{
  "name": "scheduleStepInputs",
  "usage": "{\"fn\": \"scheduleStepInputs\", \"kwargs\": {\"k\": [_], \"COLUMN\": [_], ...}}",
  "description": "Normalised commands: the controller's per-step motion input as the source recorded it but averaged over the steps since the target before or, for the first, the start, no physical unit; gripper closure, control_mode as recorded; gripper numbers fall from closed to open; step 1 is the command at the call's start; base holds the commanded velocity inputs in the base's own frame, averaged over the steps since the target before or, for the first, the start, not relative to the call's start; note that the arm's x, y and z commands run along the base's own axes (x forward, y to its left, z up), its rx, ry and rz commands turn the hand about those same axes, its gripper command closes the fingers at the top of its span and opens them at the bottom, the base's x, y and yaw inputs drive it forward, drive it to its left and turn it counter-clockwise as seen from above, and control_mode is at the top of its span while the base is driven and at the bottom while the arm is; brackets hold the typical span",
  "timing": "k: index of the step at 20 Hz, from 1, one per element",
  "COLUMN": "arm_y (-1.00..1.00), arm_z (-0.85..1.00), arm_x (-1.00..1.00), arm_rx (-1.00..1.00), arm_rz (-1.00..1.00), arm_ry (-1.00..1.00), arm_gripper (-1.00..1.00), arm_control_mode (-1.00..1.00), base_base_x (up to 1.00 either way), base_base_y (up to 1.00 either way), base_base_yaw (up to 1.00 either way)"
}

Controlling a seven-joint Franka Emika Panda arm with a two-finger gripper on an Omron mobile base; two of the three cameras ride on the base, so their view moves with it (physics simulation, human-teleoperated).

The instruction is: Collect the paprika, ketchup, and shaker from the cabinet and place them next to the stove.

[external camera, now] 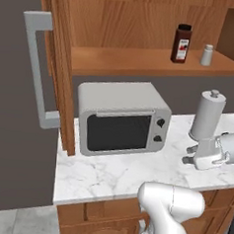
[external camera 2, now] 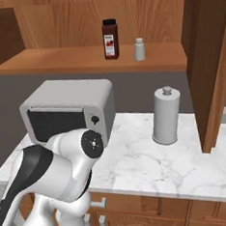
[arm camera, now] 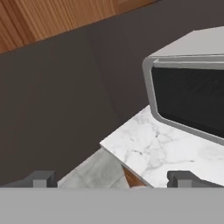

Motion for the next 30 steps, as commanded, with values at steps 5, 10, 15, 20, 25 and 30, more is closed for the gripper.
{"fn": "scheduleStepInputs", "kwargs": {"k": [5, 10, 15, 20, 25, 30], "arm_y": [0.05, 0.14, -0.01, -0.28, -0.37, -0.38], "arm_z": [0.27, 0.41, 0.45, 0.59, 0.64, 0.63], "arm_x": [0.61, 0.43, 0.27, 0.21, 0.29, 0.26], "arm_rx": [0.00, 0.00, 0.00, 0.00, 0.00, -0.03], "arm_rz": [-0.19, -0.33, -0.37, -0.37, -0.33, -0.23], "arm_ry": [0.02, 0.00, 0.00, 0.00, 0.00, -0.04], "arm_gripper": [-1.00, -1.00, -1.00, -1.00, -1.00, -1.00], "arm_control_mode": [-1.00, -1.00, -1.00, -1.00, -1.00, -1.00], "base_base_x": [0.00, 0.00, 0.00, 0.00, 0.00, 0.00], "base_base_y": [0.00, 0.00, 0.00, 0.00, 0.00, 0.00], "base_base_yaw": [0.00, 0.00, 0.00, 0.00, 0.00, 0.00]}}
